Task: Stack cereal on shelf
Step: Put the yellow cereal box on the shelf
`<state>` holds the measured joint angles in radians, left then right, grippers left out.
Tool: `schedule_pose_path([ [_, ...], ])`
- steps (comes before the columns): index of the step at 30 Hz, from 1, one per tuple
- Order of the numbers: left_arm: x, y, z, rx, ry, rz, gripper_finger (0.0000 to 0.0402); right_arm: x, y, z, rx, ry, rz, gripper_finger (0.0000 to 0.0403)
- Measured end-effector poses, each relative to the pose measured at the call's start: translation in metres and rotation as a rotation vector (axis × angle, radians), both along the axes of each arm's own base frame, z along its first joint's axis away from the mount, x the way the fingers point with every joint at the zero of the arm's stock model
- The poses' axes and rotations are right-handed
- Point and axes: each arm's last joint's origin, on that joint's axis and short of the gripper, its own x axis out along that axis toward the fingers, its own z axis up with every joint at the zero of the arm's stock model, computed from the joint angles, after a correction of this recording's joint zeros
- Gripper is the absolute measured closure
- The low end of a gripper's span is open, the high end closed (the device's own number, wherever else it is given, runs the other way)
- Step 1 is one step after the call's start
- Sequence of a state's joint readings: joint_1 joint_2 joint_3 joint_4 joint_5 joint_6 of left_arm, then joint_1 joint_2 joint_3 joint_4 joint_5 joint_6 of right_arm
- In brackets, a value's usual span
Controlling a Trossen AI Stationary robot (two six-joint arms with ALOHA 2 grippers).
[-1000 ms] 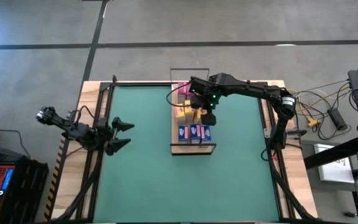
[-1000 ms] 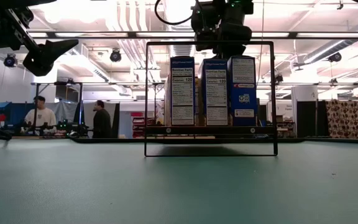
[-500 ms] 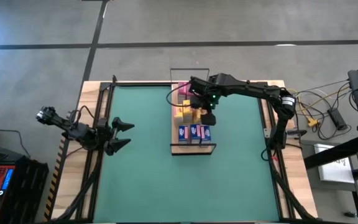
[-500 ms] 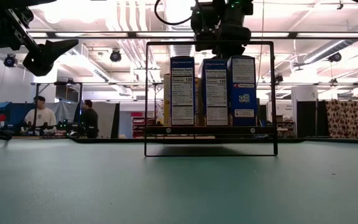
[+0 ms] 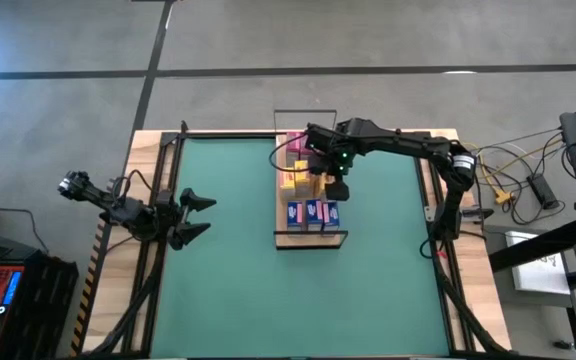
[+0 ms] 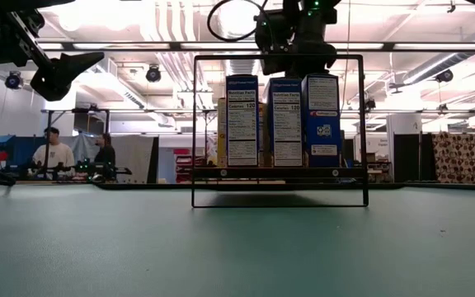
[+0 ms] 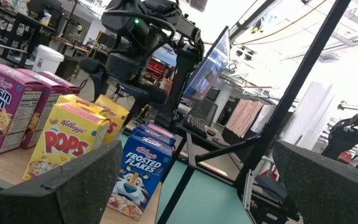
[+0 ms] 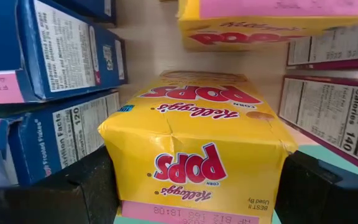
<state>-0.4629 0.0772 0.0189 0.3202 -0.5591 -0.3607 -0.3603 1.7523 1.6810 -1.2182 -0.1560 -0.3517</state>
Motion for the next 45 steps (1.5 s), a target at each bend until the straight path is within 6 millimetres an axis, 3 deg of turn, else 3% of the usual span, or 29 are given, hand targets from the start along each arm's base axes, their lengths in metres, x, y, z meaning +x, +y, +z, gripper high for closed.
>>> schedule_pose_path([
  [13,0.000,0.000,0.000,0.000,0.000,0.000,0.0003,0.001,0.000,0.000,-0.007,-0.012,0.014,0.0048],
  [32,0.000,0.000,0.000,0.000,0.000,0.000,0.0003,0.003,-0.001,0.001,-0.009,-0.038,-0.033,0.0046],
  [45,0.000,0.000,0.000,0.000,0.000,0.000,0.0003,-0.003,-0.001,0.013,0.003,-0.012,-0.041,0.0046],
])
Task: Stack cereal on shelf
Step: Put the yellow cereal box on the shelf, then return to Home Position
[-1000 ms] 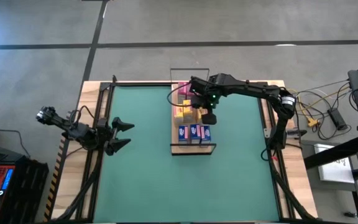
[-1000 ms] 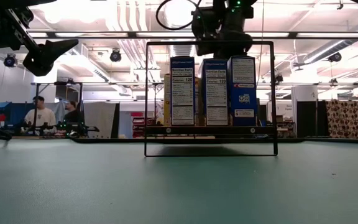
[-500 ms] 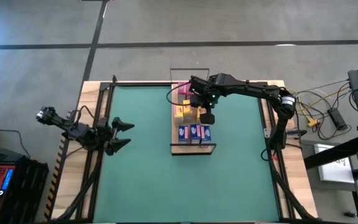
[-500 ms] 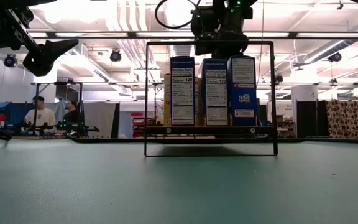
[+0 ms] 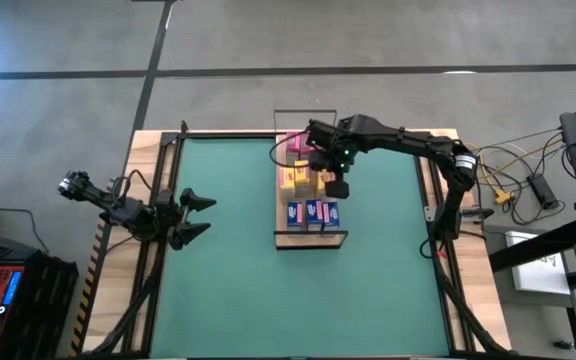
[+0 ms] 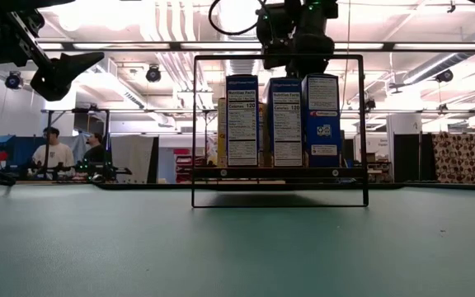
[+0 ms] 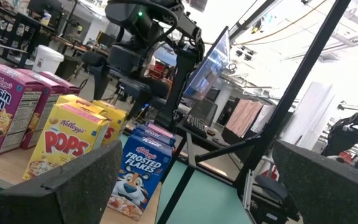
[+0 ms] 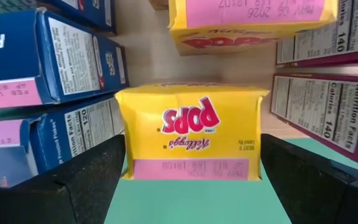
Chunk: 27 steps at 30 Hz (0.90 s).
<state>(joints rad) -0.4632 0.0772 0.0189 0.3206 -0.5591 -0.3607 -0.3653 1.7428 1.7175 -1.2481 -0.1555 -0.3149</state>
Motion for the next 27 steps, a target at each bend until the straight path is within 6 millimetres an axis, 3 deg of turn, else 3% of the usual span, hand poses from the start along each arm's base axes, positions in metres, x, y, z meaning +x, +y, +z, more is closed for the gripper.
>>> schedule_pose_path([
  [21,0.000,0.000,0.000,0.000,0.000,0.000,0.0003,-0.012,0.005,0.041,0.027,0.040,-0.024,0.0046],
  [27,0.000,0.000,0.000,0.000,0.000,0.000,0.0003,-0.023,0.011,0.054,0.068,-0.007,0.048,0.0046],
])
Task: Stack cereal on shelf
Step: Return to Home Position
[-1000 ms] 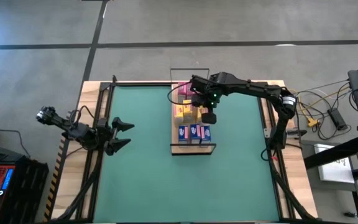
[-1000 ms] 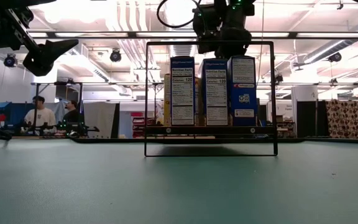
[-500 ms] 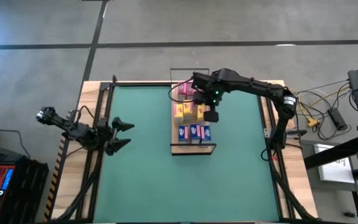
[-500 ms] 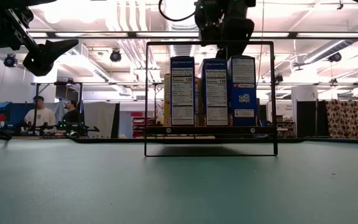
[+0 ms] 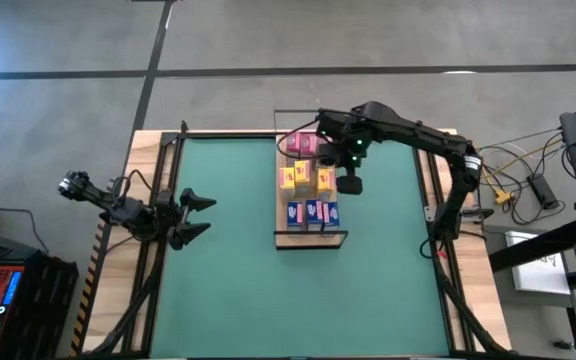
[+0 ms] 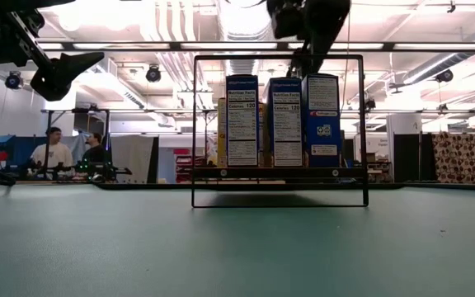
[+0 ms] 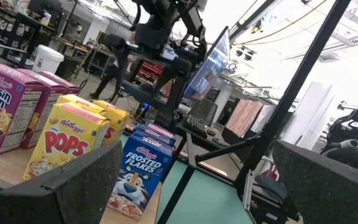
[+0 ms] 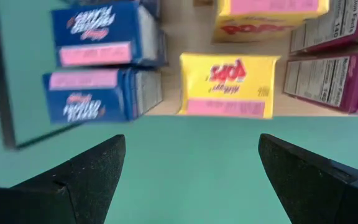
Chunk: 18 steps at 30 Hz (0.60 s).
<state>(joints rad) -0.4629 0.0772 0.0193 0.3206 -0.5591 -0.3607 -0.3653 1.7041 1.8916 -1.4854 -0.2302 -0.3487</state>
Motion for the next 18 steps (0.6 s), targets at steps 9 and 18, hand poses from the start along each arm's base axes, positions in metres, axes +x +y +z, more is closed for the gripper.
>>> schedule_pose_path([
  [9,0.000,0.000,0.000,0.000,0.000,0.000,0.0003,-0.044,0.019,0.007,-0.036,-0.121,0.024,0.0046],
  [18,0.000,0.000,0.000,0.000,0.000,0.000,0.0003,-0.091,0.047,-0.024,-0.093,-0.406,-0.029,0.0046],
])
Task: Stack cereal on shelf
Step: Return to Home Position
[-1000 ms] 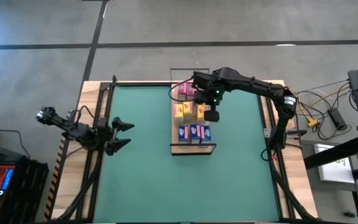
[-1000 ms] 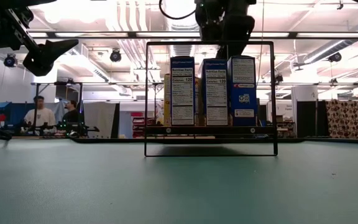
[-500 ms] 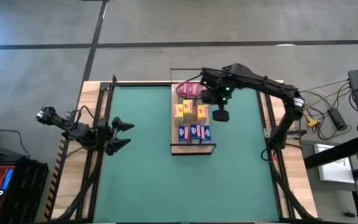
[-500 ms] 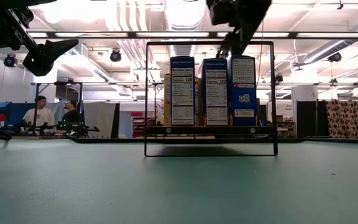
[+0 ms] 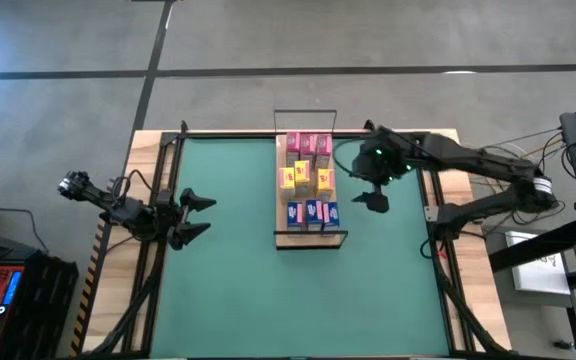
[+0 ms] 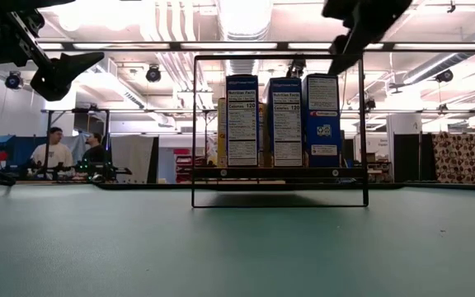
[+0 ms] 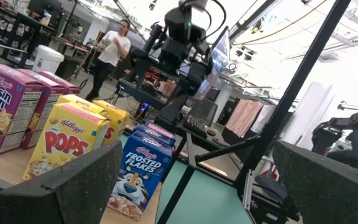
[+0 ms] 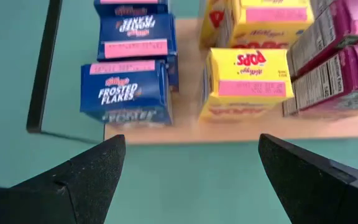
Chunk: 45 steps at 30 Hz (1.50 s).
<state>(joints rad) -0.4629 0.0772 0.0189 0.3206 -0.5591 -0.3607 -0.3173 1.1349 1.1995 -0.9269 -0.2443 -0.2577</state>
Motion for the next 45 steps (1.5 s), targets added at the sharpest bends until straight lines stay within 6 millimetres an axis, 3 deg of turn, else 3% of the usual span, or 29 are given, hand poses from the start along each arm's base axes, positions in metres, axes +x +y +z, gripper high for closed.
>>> schedule_pose_path([
  [16,0.000,0.000,0.000,0.000,0.000,0.000,0.0003,-0.035,0.021,-0.091,-0.031,-0.381,0.036,0.0046],
  [34,0.000,0.000,0.000,0.000,0.000,0.000,0.0003,-0.068,0.032,-0.121,-0.121,-0.482,0.168,0.0046],
  [45,0.000,0.000,0.000,0.000,0.000,0.000,0.0003,-0.088,0.037,-0.136,-0.166,-0.531,0.149,0.0046],
])
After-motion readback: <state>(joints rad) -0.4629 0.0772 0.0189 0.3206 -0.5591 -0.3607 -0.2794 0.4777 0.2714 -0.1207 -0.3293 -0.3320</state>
